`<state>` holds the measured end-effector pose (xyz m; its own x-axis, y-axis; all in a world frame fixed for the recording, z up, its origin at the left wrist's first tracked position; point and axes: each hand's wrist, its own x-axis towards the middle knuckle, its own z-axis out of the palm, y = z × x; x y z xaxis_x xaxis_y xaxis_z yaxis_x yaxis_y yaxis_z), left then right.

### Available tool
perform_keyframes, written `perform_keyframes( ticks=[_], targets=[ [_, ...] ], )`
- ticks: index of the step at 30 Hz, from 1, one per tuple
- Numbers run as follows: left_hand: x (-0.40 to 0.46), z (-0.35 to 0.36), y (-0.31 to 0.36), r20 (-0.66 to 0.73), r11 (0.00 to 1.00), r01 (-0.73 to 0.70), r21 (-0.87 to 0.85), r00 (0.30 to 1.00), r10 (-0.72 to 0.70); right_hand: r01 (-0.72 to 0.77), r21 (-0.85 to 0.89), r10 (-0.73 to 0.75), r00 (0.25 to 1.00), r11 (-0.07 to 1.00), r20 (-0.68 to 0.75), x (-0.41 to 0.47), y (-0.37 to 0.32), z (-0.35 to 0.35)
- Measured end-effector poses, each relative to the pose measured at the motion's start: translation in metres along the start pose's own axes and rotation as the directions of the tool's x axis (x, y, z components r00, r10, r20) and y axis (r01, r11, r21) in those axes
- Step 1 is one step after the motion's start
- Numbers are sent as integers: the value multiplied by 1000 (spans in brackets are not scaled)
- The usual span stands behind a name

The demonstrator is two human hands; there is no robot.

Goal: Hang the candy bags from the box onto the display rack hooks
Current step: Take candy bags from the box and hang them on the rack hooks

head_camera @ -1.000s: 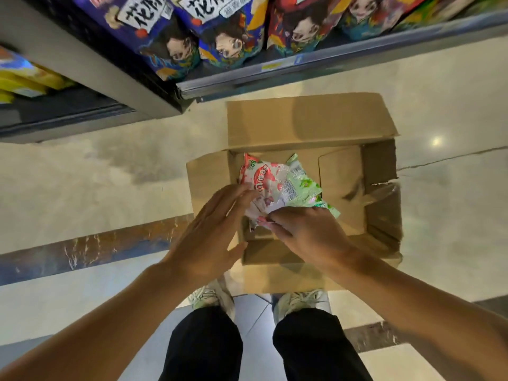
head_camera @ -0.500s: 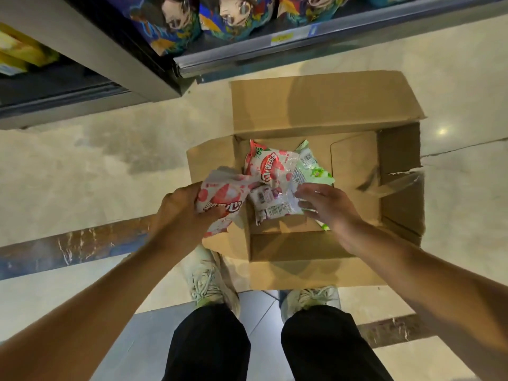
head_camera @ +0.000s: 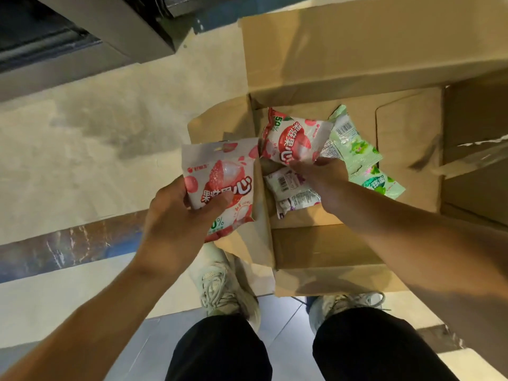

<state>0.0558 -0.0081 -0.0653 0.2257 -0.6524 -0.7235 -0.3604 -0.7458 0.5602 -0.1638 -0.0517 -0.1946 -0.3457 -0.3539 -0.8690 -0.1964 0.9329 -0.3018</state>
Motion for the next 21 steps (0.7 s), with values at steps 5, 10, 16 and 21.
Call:
perform_keyframes(
  ticks=[5, 10, 16, 21],
  targets=[
    [-13, 0, 6, -5, 1000, 24, -8, 1000, -24, 286, -110, -299, 947, 952, -116, -26, -6, -18],
    [-39, 3, 42, -30, 999, 6, -45, 1000, -7, 473, -12, -471, 874, 881, -114, -84, -20, -74],
    [-98, 0, 118, -8, 986, -55, -157, 998, 54, 467, 206, -439, 883, 860, -167, -175, -54, -154],
    [-178, -38, 200, -20, 956, -58, -287, 998, 54, 399, 404, -373, 916, 823, -145, -295, -98, -225]
  ],
)
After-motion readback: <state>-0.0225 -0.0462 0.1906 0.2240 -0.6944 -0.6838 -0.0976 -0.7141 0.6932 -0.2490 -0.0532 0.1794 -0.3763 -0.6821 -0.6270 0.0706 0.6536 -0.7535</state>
